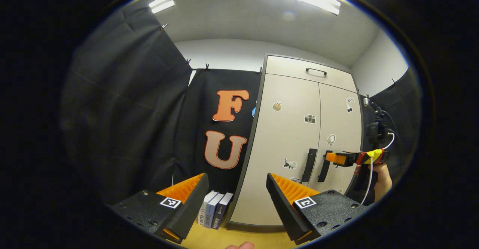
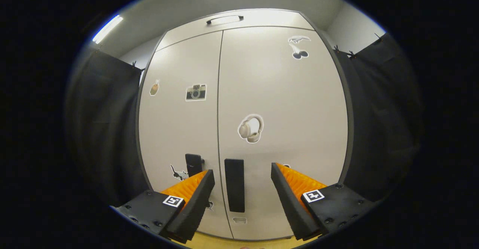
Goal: Open the right door of the double-door shoe cabinet with the right hand, and open the left door with the left hand.
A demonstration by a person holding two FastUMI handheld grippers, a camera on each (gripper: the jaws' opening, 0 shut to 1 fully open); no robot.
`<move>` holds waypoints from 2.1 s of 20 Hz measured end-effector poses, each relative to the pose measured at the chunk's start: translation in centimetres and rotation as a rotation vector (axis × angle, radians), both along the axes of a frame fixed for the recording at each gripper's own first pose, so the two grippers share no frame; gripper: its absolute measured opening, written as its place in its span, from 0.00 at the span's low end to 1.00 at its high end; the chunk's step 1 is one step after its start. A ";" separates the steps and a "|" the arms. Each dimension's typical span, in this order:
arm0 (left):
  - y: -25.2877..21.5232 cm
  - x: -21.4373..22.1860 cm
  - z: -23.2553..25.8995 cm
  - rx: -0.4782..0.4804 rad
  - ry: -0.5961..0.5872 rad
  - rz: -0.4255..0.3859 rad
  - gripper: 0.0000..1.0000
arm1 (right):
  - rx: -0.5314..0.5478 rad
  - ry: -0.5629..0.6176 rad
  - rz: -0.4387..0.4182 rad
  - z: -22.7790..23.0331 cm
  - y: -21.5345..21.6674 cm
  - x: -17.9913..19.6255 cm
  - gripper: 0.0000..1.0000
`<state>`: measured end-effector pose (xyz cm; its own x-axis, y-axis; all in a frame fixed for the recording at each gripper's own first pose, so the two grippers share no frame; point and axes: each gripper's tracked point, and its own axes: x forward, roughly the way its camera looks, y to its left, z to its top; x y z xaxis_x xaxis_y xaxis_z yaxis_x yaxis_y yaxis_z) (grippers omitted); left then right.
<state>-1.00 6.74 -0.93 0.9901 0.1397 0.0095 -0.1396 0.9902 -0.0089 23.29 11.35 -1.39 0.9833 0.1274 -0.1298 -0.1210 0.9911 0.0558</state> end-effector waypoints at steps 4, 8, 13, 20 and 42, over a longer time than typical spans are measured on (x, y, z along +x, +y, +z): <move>0.4 -0.3 0.2 0.045 -0.006 0.027 0.94 | -0.023 0.029 -0.045 -2.4 -0.6 2.1 0.93; -0.7 0.0 0.0 0.055 -0.013 0.001 0.95 | -0.026 0.046 -0.064 -3.8 -0.6 2.9 0.93; -1.3 0.2 -0.2 0.052 -0.015 -0.007 0.94 | -0.037 0.037 -0.097 -4.3 -0.6 3.4 0.92; -1.2 0.0 -0.4 0.054 -0.005 -0.004 0.94 | -0.068 0.011 -0.145 -4.4 -0.9 3.8 0.94; 0.0 -3.4 0.3 0.063 -0.001 0.026 0.94 | -0.022 0.038 0.022 -4.9 1.8 2.5 0.23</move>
<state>-4.37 6.77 -0.64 0.9861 0.1649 0.0197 -0.1657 0.9847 0.0532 25.80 13.13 -6.30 0.9745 0.1459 -0.1704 -0.1412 0.9892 0.0392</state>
